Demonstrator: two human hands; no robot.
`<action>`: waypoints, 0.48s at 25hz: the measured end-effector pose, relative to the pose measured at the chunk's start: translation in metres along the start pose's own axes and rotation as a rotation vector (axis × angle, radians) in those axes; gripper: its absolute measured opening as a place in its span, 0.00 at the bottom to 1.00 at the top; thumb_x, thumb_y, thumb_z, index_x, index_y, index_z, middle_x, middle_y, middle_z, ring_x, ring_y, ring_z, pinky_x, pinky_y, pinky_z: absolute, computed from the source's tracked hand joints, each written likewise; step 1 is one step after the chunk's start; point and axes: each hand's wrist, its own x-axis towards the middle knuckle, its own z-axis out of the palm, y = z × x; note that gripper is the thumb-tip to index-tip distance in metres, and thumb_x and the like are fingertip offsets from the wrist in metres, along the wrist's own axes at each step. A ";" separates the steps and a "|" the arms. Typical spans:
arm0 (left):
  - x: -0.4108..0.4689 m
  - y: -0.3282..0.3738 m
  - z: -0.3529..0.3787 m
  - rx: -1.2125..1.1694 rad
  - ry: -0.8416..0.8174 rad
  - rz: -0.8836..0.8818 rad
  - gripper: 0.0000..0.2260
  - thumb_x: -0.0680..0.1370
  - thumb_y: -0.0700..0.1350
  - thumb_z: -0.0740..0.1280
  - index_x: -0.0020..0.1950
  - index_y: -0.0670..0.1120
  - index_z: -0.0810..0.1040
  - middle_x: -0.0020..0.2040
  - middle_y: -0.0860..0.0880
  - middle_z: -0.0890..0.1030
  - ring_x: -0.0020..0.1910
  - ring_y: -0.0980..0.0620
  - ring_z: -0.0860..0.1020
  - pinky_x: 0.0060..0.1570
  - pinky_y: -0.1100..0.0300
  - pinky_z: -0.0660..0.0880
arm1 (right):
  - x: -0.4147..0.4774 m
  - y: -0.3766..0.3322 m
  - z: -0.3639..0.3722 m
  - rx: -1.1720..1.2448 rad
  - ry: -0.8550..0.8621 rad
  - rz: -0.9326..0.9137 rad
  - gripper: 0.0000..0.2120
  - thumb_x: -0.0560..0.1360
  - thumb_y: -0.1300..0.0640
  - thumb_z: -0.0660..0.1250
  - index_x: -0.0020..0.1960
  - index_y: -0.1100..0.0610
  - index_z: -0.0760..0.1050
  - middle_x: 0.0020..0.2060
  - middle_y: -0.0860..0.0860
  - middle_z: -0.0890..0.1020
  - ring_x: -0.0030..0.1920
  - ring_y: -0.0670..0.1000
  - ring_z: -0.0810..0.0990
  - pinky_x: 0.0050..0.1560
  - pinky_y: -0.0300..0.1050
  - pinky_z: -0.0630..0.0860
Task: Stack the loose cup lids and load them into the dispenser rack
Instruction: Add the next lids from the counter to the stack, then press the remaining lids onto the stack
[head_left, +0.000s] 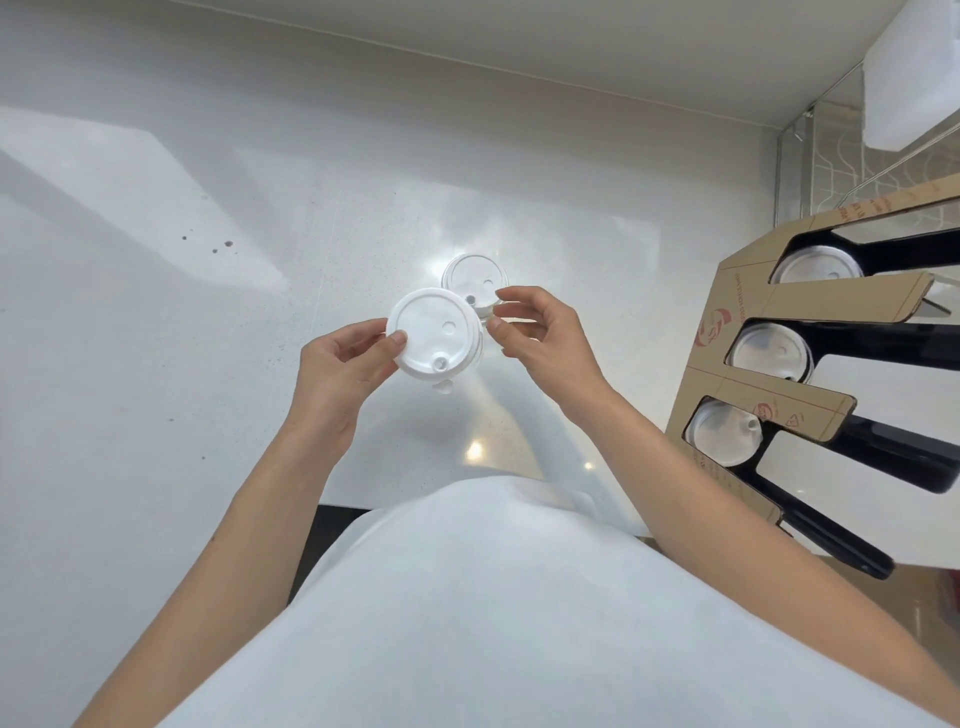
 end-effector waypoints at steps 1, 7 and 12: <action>0.000 -0.001 -0.007 -0.010 0.016 -0.001 0.19 0.77 0.40 0.74 0.66 0.37 0.79 0.61 0.40 0.84 0.62 0.48 0.83 0.65 0.53 0.78 | 0.003 0.000 0.003 -0.020 -0.006 0.005 0.17 0.75 0.54 0.72 0.63 0.52 0.76 0.55 0.50 0.82 0.53 0.50 0.83 0.57 0.53 0.81; -0.001 -0.007 -0.043 -0.049 0.095 0.001 0.17 0.77 0.40 0.73 0.65 0.37 0.80 0.61 0.40 0.84 0.62 0.47 0.83 0.65 0.53 0.78 | 0.019 0.006 0.027 -0.229 -0.057 -0.010 0.24 0.74 0.54 0.74 0.67 0.52 0.72 0.58 0.50 0.79 0.55 0.50 0.80 0.53 0.40 0.75; 0.002 -0.009 -0.065 -0.060 0.123 -0.003 0.17 0.77 0.40 0.73 0.65 0.37 0.80 0.61 0.41 0.84 0.62 0.46 0.83 0.64 0.54 0.78 | 0.032 0.016 0.054 -0.565 -0.123 -0.087 0.35 0.72 0.48 0.75 0.74 0.54 0.64 0.66 0.54 0.71 0.66 0.53 0.72 0.63 0.50 0.72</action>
